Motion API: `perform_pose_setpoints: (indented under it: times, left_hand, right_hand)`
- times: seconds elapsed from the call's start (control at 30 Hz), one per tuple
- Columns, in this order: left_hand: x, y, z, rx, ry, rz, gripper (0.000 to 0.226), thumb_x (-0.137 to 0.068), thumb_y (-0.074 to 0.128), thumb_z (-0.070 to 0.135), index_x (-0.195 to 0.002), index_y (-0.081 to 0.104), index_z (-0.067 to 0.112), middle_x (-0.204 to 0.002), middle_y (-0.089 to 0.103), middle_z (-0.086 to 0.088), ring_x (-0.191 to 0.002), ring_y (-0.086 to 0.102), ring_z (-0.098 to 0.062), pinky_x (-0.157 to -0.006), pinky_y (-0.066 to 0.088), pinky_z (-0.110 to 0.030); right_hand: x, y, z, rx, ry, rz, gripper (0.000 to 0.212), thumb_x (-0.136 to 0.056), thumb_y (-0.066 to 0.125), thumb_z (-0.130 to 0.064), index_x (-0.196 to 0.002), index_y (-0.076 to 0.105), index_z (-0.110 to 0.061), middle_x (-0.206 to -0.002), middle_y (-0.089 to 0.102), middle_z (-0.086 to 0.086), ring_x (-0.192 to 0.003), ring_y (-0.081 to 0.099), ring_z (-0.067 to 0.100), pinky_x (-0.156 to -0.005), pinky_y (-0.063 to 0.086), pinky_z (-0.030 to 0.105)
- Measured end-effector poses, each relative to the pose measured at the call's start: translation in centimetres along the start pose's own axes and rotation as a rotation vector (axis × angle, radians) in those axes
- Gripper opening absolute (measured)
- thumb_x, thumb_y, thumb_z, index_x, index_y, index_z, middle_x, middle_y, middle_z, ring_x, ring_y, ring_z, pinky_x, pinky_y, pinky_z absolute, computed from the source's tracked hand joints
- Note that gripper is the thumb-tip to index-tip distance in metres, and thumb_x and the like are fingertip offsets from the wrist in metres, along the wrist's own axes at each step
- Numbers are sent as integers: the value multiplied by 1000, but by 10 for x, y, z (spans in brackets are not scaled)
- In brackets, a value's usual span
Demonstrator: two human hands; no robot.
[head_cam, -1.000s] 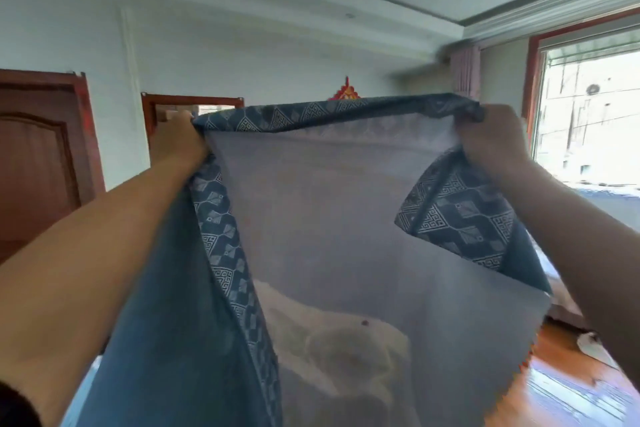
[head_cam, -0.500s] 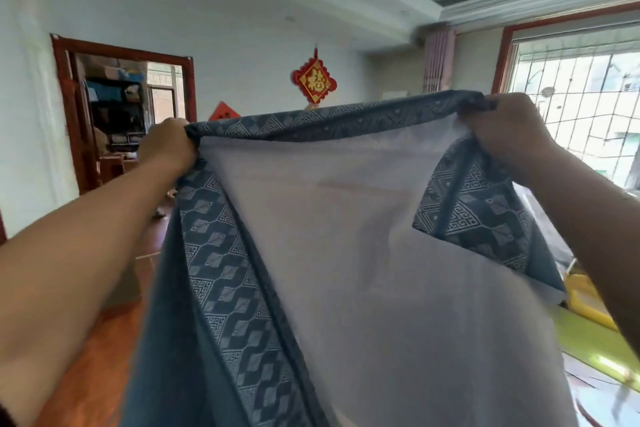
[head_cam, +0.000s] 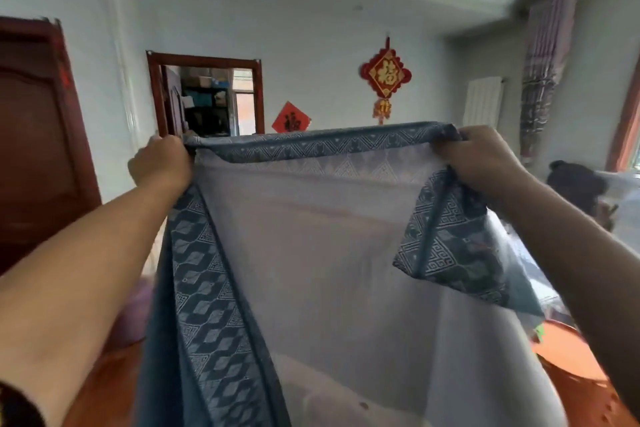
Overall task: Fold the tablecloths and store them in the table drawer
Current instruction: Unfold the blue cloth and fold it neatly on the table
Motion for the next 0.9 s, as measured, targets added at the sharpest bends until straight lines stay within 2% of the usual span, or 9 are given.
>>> perform_pose_setpoints:
  times: [0.13,0.2,0.27,0.33,0.43,0.5,0.6,0.77,0.9]
  left_hand:
    - [4,3,-25,-45,-183,-56,34,-93,53,15,-121,65,2,-124,63,-24,-111,63,-44,-90,50,-47]
    - [14,15,-37,132,-397,-229,34,-94,55,14,-121,65,-3,-118,66,-27,-104,68,-42,-88,55,-47]
    - [34,35,-46,407,-669,-362,30,-97,52,13,-116,63,-8,-103,70,-29,-89,71,-44,-80,58,-60]
    - [55,53,-47,577,-815,-321,36,-101,48,18,-126,59,-6,-98,68,-21,-88,68,-36,-79,58,-59]
    - [58,65,-26,749,-802,-175,40,-102,40,13,-138,55,4,-106,63,-10,-94,58,-25,-92,55,-50]
    - [47,76,-5,930,-841,-112,35,-100,38,10,-125,62,9,-116,67,-11,-97,62,-27,-92,53,-52]
    - [11,104,33,1017,-797,-42,33,-98,38,9,-118,64,13,-112,67,-11,-99,63,-28,-89,53,-54]
    - [-83,234,100,965,-746,-69,36,-92,39,10,-116,65,13,-111,70,-13,-96,68,-30,-80,56,-59]
    - [-197,328,246,1060,-696,-173,45,-100,31,22,-135,59,14,-127,61,-1,-109,58,-20,-105,49,-39]
  right_hand:
    - [-47,28,17,-77,-85,-207,32,-97,59,-30,-88,69,0,-63,55,10,-50,52,19,-50,41,29]
    - [-66,45,27,-71,-119,-338,33,-98,60,-27,-82,66,0,-57,52,5,-35,47,8,-37,36,21]
    - [-84,64,42,-41,-152,-401,36,-99,58,-27,-71,62,-4,-50,49,2,-28,43,5,-29,31,18]
    - [-103,83,60,-55,-122,-427,39,-99,58,-28,-69,61,-3,-44,50,4,-26,43,9,-27,31,19]
    - [-137,104,88,-133,-35,-457,39,-98,60,-31,-79,63,4,-49,50,10,-27,43,17,-32,34,22]
    - [-167,111,107,-180,-6,-478,39,-99,59,-31,-79,60,2,-42,47,9,-24,39,18,-32,32,20]
    - [-213,125,140,-203,36,-522,37,-100,58,-33,-79,54,-3,-36,42,7,-23,35,17,-33,30,17]
    - [-280,163,238,-198,188,-484,34,-99,58,-31,-77,52,-5,-43,43,9,-32,40,20,-34,31,19]
    - [-349,150,308,-269,384,-376,33,-92,66,-36,-80,57,-7,-47,47,9,-38,45,21,-45,41,29]
Point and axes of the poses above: each hand's wrist, its own x-axis away from the middle knuckle, its own y-axis out of the palm, z = x × y, the point moved 4 cm from there along -x, towards the middle knuckle
